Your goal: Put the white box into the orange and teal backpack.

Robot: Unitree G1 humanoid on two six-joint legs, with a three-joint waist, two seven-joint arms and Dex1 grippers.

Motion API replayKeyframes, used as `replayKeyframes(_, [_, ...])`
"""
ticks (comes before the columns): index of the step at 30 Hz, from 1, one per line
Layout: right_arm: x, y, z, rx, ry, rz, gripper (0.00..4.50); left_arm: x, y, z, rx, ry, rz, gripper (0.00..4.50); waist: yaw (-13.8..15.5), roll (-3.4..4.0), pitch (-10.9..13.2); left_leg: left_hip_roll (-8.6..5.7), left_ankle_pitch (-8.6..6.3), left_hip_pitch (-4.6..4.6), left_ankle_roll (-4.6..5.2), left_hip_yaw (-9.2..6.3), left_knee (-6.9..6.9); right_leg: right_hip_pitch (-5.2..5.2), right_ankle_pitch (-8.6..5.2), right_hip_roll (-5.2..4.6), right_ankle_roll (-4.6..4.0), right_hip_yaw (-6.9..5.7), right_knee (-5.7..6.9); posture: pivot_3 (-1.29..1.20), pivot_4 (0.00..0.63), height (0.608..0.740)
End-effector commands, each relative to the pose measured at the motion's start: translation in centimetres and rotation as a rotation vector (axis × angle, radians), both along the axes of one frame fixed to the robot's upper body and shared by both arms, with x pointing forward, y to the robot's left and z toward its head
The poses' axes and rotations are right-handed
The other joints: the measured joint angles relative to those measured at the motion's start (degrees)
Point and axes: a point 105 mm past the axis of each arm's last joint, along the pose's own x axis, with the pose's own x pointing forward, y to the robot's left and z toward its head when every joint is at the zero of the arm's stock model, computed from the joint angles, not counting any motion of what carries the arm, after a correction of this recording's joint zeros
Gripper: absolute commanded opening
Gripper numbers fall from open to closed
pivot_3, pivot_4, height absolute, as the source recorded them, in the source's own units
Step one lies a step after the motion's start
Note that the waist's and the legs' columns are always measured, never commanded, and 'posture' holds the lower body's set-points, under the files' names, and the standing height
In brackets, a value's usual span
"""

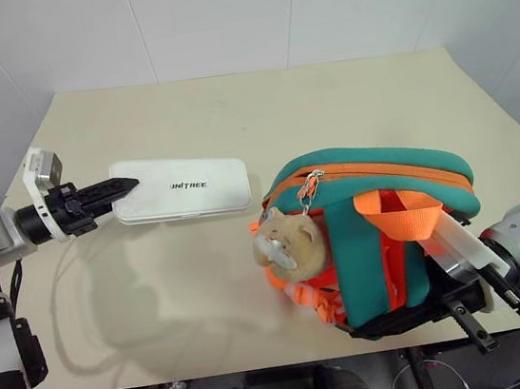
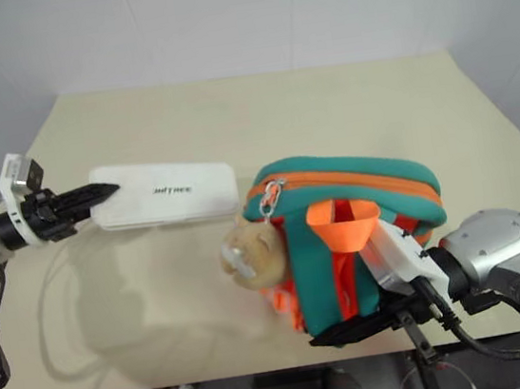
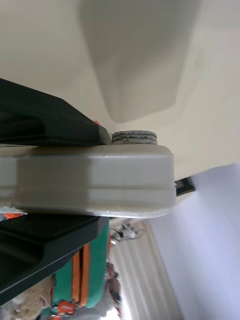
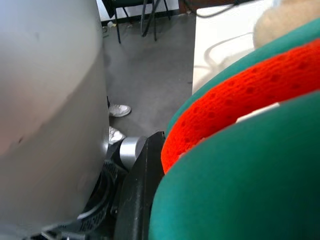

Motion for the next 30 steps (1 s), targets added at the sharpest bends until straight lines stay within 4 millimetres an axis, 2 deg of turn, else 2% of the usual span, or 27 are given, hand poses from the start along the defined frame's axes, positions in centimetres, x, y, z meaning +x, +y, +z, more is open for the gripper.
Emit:
replayKeyframes(1, [0.2, -0.4, 0.0, -0.024, -0.017, 0.024, 0.59, -1.3, -0.1, 2.9, 0.015, -0.159, -0.041, 1.33, 0.1, 0.00, 0.0, 0.02, 0.00, 0.01, 0.00, -0.01, 0.00, 0.00, 0.00, 0.00, -0.01, -0.01, 0.00, 0.00, 0.150, 0.740])
replayKeyframes(7, [0.7, -0.9, -0.3, -0.037, -0.006, 0.022, 0.59, -2.7, -0.2, 4.2, 0.087, -0.334, -0.061, 1.33, 0.1, 0.00, 0.0, 0.04, 0.00, 0.02, -0.02, -0.03, 0.03, 0.00, -0.01, -0.02, -0.03, 0.00, 0.03, 0.00, 0.150, 0.740])
replayKeyframes(13, [1.5, -1.3, -0.3, -0.038, 0.002, 0.001, 0.59, -5.3, -0.5, 7.1, 0.033, -0.698, -0.100, 1.33, 0.2, 0.00, 0.0, 0.18, -0.02, 0.08, -0.05, -0.23, 0.02, 0.00, -0.04, -0.14, -0.08, 0.03, -0.07, 0.00, 0.150, 0.740])
replayKeyframes(17, [1.7, -1.6, -0.4, -0.048, 0.007, -0.004, 0.59, -6.8, -1.1, 7.8, -0.009, -0.863, -0.139, 1.33, 0.2, 0.00, 0.0, 0.17, -0.02, 0.07, -0.06, -0.21, 0.06, 0.03, -0.04, -0.18, -0.08, 0.00, -0.14, 0.00, 0.150, 0.740])
replayKeyframes(23, [2.4, -1.8, -0.3, -0.050, 0.000, -0.021, 0.59, -8.1, -2.3, 6.9, 0.027, -0.887, -0.257, 1.33, 0.2, 0.00, 0.0, -0.02, -0.02, 0.12, -0.06, -0.06, 0.10, 0.07, -0.03, -0.17, -0.07, -0.01, -0.11, 0.00, 0.150, 0.740])
replayKeyframes(30, [3.1, -1.7, -0.1, -0.041, -0.029, -0.047, 0.59, -8.1, -3.5, 5.9, 0.034, -0.892, -0.358, 1.33, 0.2, 0.00, 0.0, 0.00, -0.02, 0.15, -0.07, -0.03, 0.12, 0.08, -0.04, -0.13, -0.08, -0.01, -0.09, 0.00, 0.150, 0.740])
